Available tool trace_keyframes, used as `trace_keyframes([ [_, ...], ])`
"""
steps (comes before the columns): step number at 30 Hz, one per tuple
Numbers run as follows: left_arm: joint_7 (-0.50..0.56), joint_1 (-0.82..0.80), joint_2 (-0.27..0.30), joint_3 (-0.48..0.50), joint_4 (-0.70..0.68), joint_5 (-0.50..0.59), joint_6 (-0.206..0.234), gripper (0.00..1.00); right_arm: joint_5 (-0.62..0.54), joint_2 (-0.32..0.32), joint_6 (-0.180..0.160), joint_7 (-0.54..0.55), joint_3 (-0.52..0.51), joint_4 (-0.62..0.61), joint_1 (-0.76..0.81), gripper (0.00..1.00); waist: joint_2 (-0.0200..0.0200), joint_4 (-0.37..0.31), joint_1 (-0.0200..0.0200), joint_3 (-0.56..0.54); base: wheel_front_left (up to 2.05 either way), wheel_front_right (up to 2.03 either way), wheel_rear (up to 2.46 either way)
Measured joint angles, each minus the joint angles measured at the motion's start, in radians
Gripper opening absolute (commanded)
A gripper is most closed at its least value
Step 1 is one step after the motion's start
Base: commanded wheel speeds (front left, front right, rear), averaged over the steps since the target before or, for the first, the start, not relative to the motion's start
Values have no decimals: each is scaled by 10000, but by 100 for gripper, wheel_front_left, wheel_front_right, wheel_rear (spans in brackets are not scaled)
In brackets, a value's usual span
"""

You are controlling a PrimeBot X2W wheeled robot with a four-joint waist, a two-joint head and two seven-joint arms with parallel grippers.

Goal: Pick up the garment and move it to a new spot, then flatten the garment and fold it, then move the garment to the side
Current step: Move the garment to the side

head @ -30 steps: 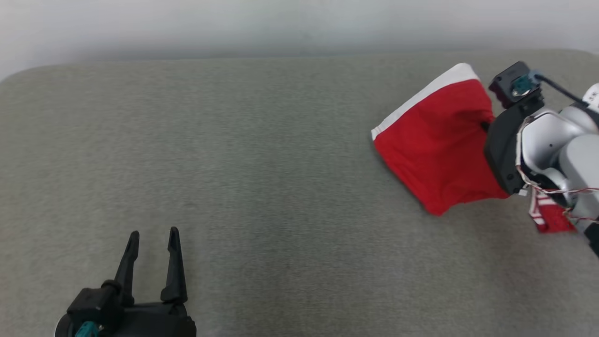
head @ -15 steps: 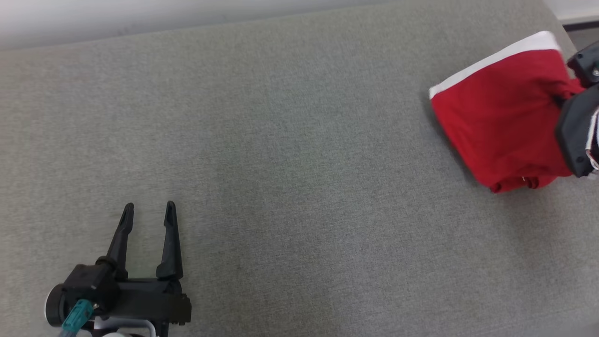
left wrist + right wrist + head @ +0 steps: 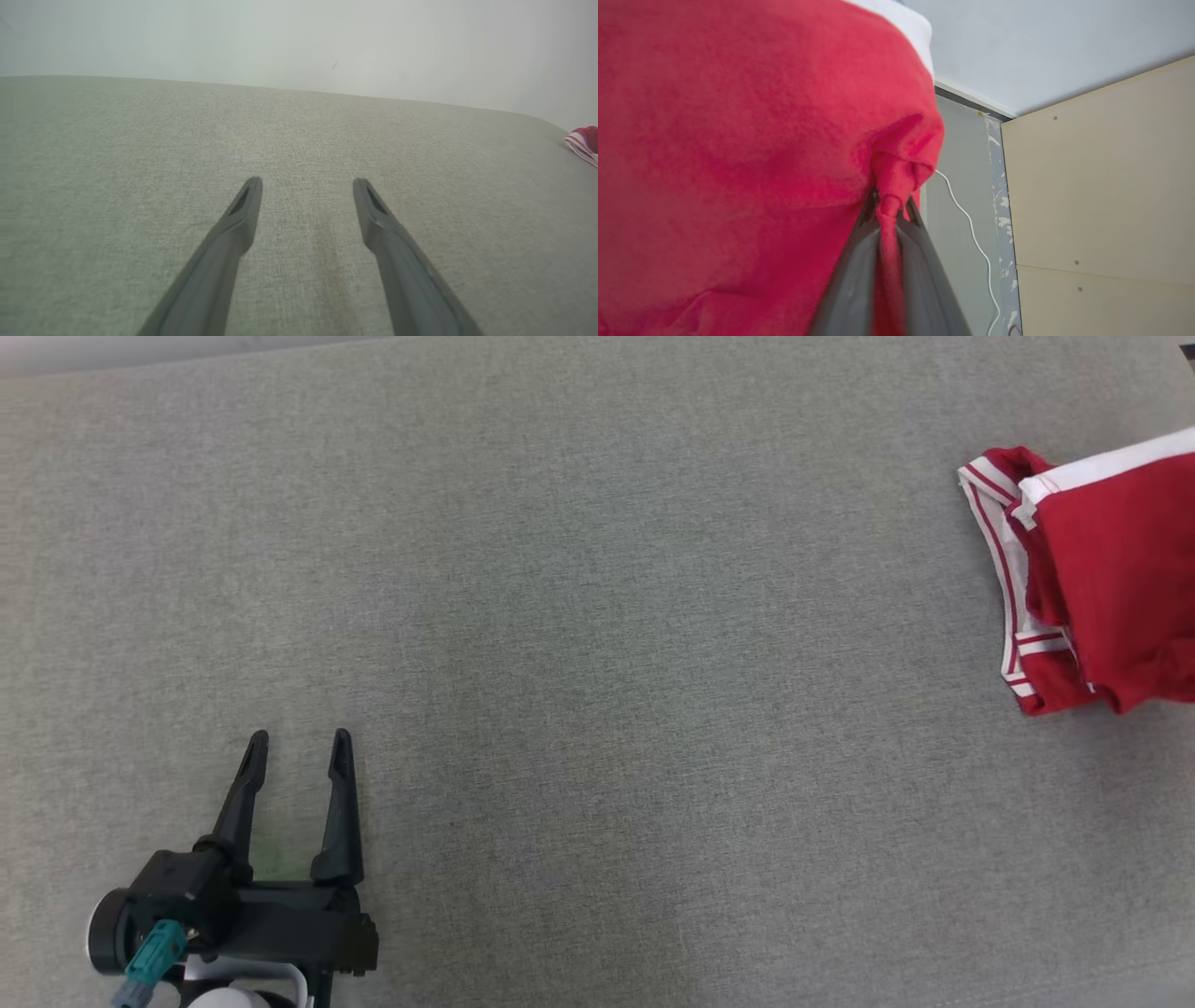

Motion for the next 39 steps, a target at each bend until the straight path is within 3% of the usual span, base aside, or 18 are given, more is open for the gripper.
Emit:
trace_keyframes([
  [1, 0, 1, 6, 36, 17, 4, 0, 100, -169, 125, 0, 15, -146, 86, 49, 31, 0, 22, 0, -17, 0, 0, 0],
  [2, 0, 3, 6, 54, 35, 10, -2, 100, -326, 244, 0, 13, -314, 140, 108, 100, 0, 34, 0, -45, 0, 0, 0],
  [12, 0, 308, 2, 4, 174, 38, -42, 100, -1187, 1400, 0, -4, -1896, 265, 929, 100, -1, 63, -2, -748, 0, 0, 0],
  [20, 0, 1023, 0, 92, 56, -288, 109, 100, -579, 2615, 0, -1726, -2571, -966, 2434, 100, -1, 31, -3, -1748, 0, 0, 0],
  [27, 0, 1780, 4, 454, -33, -364, 280, 100, -136, 3526, 0, -3459, -2313, -2589, 4242, 100, -2, -8, -4, -2787, 0, 0, 0],
  [39, 0, 2180, 8, 894, 59, -437, 393, 100, 387, 4681, -2, -5175, -2243, -4140, 6357, 100, -2, 127, -3, -3863, 0, 0, 0],
])
